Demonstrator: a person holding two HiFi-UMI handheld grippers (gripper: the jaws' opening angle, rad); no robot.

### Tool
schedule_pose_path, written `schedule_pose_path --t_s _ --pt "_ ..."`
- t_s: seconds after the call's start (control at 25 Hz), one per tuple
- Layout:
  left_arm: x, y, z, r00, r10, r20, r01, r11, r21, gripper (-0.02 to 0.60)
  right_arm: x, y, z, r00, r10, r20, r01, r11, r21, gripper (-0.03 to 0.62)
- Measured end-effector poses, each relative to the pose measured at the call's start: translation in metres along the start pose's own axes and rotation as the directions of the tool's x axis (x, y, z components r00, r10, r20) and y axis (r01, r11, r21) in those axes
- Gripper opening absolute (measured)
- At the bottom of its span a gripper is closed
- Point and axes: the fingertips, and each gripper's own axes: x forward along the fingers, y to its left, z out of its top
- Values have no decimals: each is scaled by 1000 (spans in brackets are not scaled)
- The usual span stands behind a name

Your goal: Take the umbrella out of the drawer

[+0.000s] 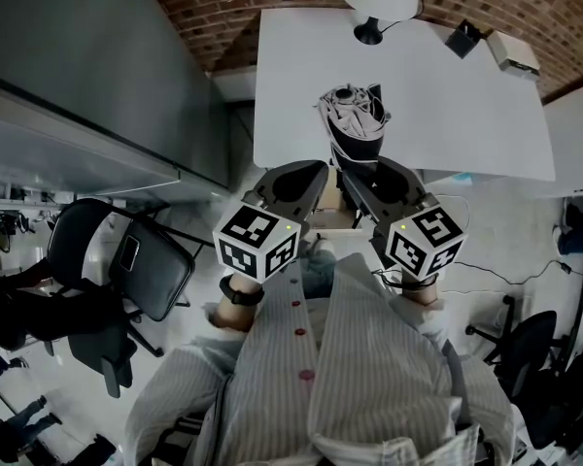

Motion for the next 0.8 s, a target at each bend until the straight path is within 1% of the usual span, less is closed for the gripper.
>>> schedule_pose_path --t_s 0.32,0.44,0.6,0.8 --pt "-1 0 0 1000 11 6 -11 1000 -1 9 -5 -3 -1 1000 -11 2 11 1000 2 170" --pt "1 -2 -1 1000 -1 -1 1 1000 0 9 -6 -4 -1 1000 -15 4 15 1000 3 170" --pt "3 -8 -2 999 -39 -35 41 998 41 9 -9 -5 0 1000 -20 7 20 1000 1 170" --pt "3 -5 6 997 -68 -37 71 993 94 9 -12 -6 3 999 -29 18 29 1000 0 170"
